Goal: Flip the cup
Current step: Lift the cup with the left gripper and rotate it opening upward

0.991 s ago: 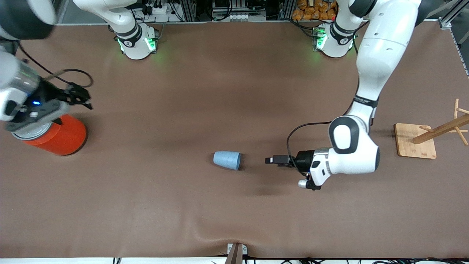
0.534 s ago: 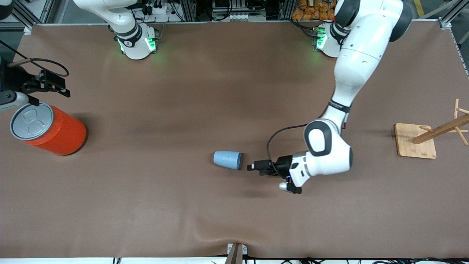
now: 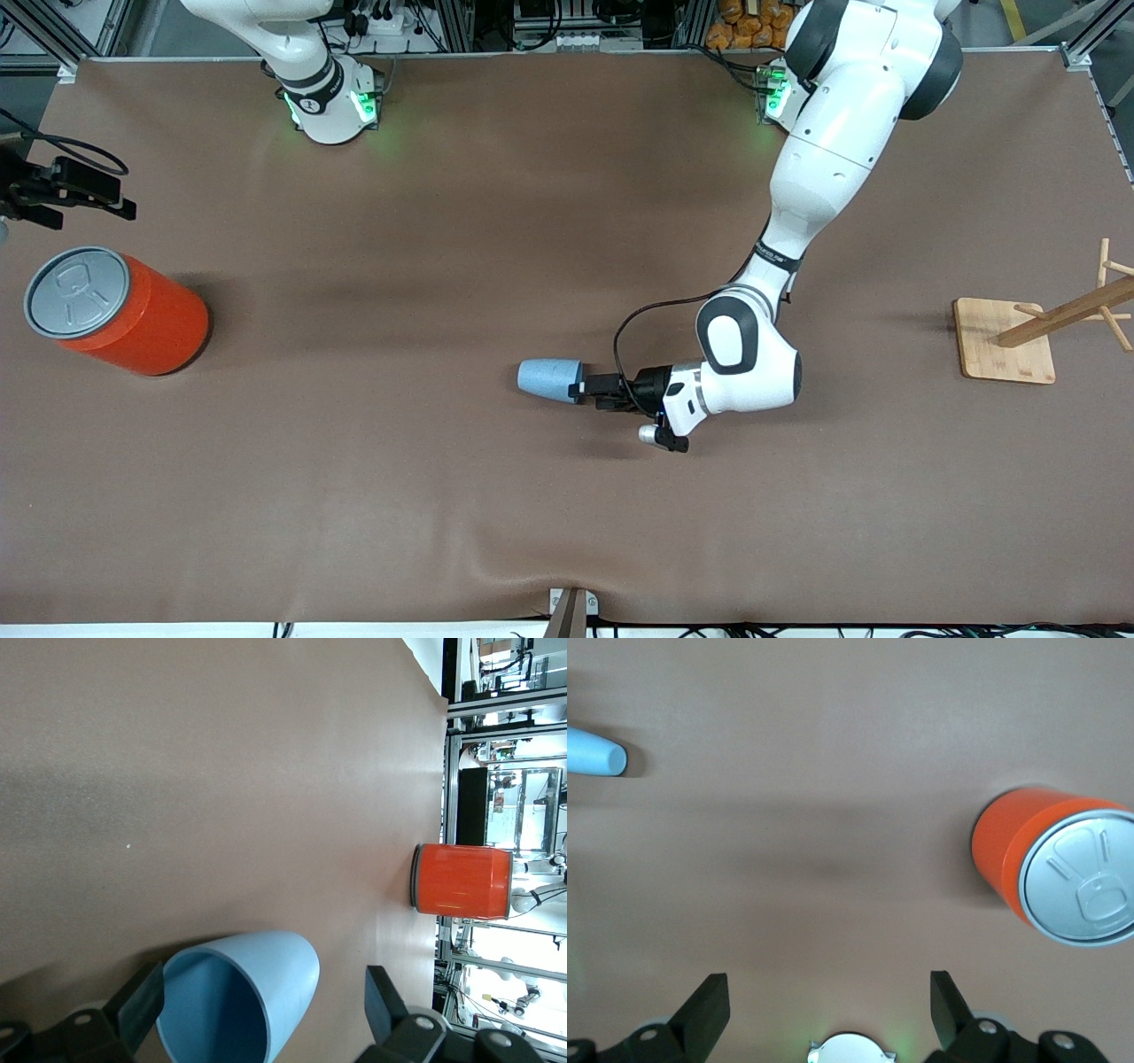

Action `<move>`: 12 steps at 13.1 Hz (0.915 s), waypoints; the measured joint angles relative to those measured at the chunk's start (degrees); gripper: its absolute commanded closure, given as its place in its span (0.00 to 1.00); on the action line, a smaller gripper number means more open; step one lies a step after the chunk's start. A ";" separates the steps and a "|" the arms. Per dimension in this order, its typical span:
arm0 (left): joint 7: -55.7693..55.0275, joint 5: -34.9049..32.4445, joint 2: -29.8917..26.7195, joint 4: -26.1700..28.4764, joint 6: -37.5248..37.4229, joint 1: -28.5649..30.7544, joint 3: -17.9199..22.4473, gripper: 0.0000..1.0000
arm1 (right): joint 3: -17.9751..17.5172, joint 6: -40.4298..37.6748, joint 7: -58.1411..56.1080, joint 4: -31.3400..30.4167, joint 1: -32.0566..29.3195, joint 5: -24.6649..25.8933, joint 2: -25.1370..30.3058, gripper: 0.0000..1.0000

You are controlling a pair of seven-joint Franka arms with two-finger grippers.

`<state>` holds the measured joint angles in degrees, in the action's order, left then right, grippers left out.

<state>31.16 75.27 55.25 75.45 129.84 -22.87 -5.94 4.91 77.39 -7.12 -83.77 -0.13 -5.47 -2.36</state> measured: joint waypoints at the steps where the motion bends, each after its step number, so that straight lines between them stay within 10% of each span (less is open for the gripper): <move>1: 0.00 0.00 0.00 -0.08 -0.28 0.11 0.01 0.00 | -0.41 -0.57 1.46 0.12 -0.47 0.00 0.13 0.00; 12: -1.93 3.38 0.21 1.62 -1.20 -1.31 -1.95 0.00 | -0.37 -2.97 7.05 1.10 -4.14 1.05 0.67 0.00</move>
<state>29.23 78.65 55.45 77.07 128.64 -24.17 -7.88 4.54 74.42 -0.06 -82.66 -4.26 -4.42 -1.69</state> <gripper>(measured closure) 0.000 0.000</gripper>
